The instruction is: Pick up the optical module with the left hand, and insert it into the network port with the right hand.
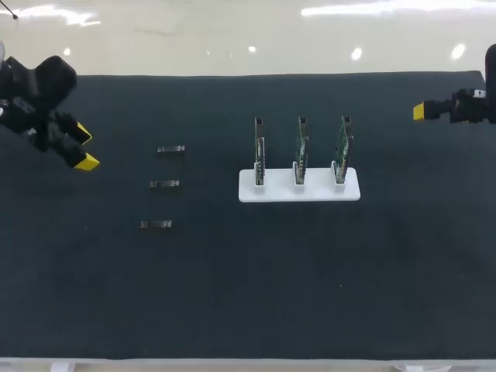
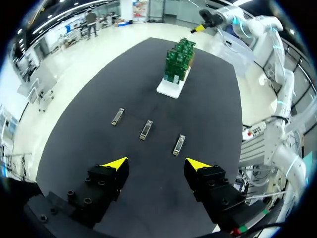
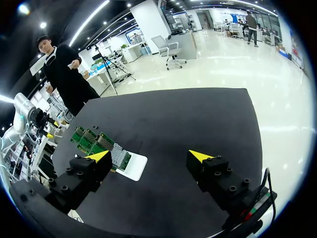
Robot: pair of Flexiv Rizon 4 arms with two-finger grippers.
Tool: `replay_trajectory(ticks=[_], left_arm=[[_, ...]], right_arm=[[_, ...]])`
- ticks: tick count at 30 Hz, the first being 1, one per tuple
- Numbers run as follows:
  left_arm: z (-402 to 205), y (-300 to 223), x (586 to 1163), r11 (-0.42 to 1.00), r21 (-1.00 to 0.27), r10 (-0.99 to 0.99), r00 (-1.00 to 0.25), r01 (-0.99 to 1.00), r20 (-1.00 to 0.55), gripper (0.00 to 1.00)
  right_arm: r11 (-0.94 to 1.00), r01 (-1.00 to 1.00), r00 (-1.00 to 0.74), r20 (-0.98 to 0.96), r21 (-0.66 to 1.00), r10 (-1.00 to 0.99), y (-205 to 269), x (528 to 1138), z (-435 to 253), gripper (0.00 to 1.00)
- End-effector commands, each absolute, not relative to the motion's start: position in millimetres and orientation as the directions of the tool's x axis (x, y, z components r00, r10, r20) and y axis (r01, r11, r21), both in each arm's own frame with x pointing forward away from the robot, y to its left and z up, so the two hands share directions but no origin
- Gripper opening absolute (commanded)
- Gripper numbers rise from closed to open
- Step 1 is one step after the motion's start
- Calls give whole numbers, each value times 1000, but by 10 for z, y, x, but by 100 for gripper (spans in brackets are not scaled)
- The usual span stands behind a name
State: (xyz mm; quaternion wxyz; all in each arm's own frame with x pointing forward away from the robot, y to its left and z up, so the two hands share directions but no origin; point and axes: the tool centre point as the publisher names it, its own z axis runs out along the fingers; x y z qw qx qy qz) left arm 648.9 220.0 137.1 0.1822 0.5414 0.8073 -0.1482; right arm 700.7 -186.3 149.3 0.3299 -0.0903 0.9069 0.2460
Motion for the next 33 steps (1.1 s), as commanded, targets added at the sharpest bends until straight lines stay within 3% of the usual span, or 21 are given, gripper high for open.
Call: replay_trajectory(ticks=[1, 11, 15, 21, 33], left_arm=[[1392, 2211, 6546, 359, -61, 827, -348, 931, -442, 100], [1392, 2211, 6546, 359, -61, 827, -348, 931, -442, 100], [1392, 2211, 6546, 359, -61, 827, -348, 931, -442, 100], [1392, 2211, 6546, 359, -61, 827, -348, 931, -442, 100], [1392, 2211, 6546, 359, -61, 827, -348, 931, -442, 100]], right_arm=[[866, -321, -766, -643, 383, 0, -1852, 6999, 1500, 100], [866, -321, -766, -643, 383, 0, -1852, 6999, 1500, 100], [794, -495, -744, -645, 353, -176, -1793, 7116, 1640, 100], [637, -729, -595, -692, 250, -409, -1493, 7208, 1830, 100], [368, -929, -295, -690, 44, -661, -850, 7247, 2254, 100]])
